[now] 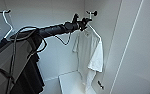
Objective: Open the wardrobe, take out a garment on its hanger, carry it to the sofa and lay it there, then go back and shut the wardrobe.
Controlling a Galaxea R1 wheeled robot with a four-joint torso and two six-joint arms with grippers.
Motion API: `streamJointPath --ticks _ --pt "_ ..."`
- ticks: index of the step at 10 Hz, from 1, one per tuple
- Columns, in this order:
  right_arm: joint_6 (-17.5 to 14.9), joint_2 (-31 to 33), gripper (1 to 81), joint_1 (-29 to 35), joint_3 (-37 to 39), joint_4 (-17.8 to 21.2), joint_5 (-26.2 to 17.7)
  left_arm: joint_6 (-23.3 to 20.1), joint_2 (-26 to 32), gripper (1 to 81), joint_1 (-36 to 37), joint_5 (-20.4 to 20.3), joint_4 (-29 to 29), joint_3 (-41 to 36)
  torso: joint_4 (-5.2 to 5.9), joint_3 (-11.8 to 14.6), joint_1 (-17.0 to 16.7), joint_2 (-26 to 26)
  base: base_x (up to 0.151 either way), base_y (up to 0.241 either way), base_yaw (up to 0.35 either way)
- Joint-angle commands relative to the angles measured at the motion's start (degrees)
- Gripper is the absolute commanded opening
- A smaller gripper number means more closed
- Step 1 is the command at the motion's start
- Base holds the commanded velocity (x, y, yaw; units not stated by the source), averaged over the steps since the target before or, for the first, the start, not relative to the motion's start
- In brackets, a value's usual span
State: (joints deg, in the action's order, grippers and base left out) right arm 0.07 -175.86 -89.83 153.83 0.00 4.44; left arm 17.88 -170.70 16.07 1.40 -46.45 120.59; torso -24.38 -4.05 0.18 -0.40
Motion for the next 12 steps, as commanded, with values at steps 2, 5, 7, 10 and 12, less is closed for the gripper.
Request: streamJointPath --ticks 2,5,7,10,12 --pt "0.1 -0.7 81.1 2.2 -0.1 0.5 -3.4 0.0 -2.0 81.1 9.2 -1.1 -5.0 1.5 0.0 0.0 0.0 0.0 0.0 0.0 0.0" --pt "0.1 -0.7 81.1 2.1 -0.1 0.5 -3.4 0.0 -6.1 81.1 8.7 -1.1 -5.1 5.6 0.0 0.0 0.0 0.0 0.0 0.0 0.0" --pt "0.1 -1.1 81.1 2.2 -0.1 0.5 -3.4 0.0 -7.6 81.1 8.8 -3.1 -4.9 5.8 0.0 0.0 0.0 0.0 0.0 0.0 0.0" --pt "0.0 -1.4 81.1 2.0 -0.1 0.4 -3.4 0.0 -8.3 81.1 9.2 -3.2 -4.1 5.4 0.0 0.0 0.0 0.0 0.0 0.0 0.0" --pt "0.0 -1.4 81.1 1.8 -0.1 0.4 -3.4 0.0 -8.3 81.1 9.3 -4.2 -2.9 4.6 0.0 0.0 0.0 0.0 0.0 0.0 0.0"
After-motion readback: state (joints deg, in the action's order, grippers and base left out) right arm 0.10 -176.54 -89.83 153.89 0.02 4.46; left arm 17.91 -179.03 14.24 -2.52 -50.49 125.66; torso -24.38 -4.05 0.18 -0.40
